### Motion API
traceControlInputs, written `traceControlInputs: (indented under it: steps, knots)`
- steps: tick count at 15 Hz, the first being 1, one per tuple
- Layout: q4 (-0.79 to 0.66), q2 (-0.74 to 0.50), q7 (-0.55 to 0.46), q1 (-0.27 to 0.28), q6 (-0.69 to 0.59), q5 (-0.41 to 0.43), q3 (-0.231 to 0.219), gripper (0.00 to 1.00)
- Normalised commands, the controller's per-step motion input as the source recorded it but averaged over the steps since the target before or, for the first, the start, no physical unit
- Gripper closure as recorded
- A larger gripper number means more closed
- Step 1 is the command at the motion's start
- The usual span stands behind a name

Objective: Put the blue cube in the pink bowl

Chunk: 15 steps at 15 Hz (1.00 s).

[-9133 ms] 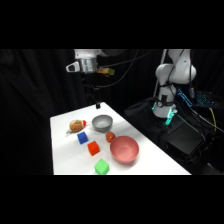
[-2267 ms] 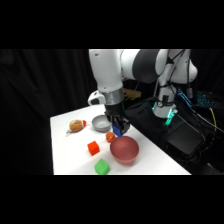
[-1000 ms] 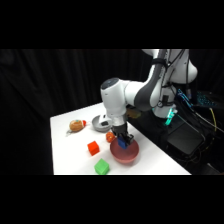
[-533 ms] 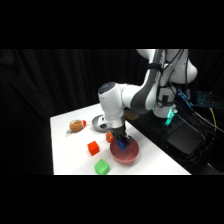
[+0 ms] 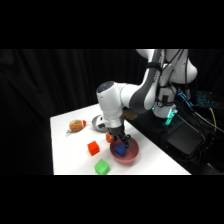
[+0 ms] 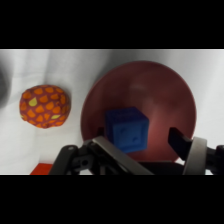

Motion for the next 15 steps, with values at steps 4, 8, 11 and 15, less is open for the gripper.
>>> traceControlInputs:
  steps: [4, 8, 11, 15]
  knots:
    - [-0.03, -0.32, -0.01, -0.058, -0.2, 0.011, 0.053, 0.0]
    - [0.0, -0.38, 0.08, -0.022, -0.35, -0.045, -0.002, 0.0]
    - [0.03, -0.4, 0.1, -0.026, -0.36, -0.089, -0.048, 0.0]
    - [0.05, -0.42, 0.12, -0.015, -0.34, -0.099, -0.04, 0.0]
